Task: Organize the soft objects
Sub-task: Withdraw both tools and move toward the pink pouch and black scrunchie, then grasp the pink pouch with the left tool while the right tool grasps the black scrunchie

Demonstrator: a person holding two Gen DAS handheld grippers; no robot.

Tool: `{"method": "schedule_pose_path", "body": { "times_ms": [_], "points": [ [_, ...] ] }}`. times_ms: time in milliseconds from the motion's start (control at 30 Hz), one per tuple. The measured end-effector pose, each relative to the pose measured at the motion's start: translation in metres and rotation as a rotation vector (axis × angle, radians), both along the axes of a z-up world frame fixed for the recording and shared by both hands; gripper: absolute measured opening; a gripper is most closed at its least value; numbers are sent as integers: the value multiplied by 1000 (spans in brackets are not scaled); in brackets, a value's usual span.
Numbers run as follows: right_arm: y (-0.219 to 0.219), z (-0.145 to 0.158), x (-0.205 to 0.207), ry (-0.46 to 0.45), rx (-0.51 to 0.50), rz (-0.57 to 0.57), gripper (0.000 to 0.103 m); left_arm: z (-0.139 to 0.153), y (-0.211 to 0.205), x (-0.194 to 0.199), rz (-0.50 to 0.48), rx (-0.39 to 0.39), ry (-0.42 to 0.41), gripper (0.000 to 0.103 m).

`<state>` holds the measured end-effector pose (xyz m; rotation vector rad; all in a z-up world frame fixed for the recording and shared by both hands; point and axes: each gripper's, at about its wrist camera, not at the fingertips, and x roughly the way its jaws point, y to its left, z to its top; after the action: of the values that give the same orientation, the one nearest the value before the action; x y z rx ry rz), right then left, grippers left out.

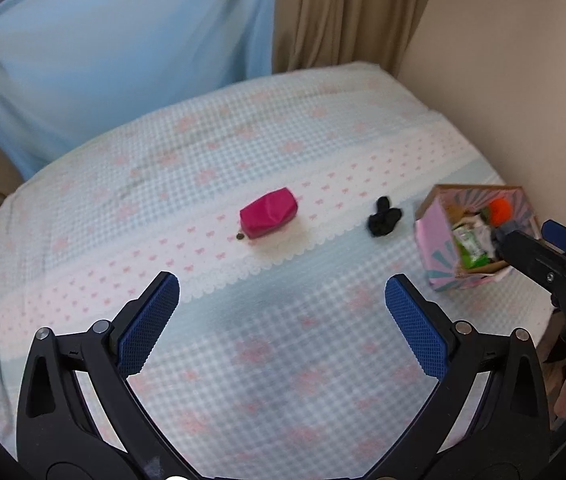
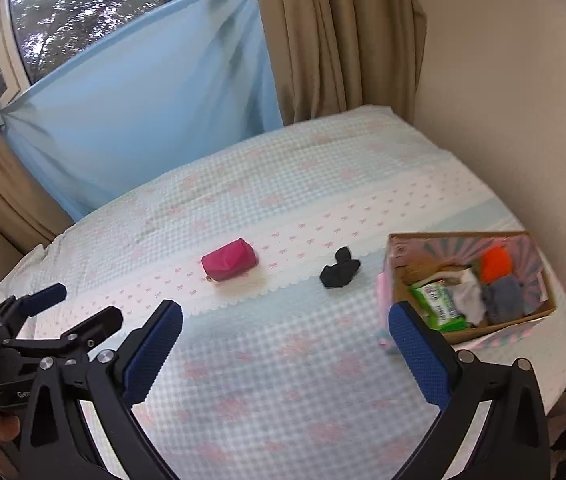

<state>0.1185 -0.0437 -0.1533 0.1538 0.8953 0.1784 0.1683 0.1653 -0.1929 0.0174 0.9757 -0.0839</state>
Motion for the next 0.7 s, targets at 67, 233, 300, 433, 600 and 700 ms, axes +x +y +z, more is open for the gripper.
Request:
{"method": "schedule_pose_path", "body": {
  "times_ms": [67,233,300,433,600,700],
  "points": [
    [5,-13,14,11,0,-12,103,-13,1,20,-30,20,14,103],
    [10,-55,52,36,5,-72,103,-56,-5,72,-154,88,56,103],
    [9,-75,67,48,9,-104,103,-78,-9,92,-211,126,65,103],
    [11,-119,96,71,-30,-162,103,-123,-18,131,-303,183,87,103],
    [14,-168,123,74,-84,-215,103,-171,-25,166,-393,264,58,103],
    [15,-191,137,86,-108,-232,103,-197,-27,184,-442,311,55,103]
  ]
}}
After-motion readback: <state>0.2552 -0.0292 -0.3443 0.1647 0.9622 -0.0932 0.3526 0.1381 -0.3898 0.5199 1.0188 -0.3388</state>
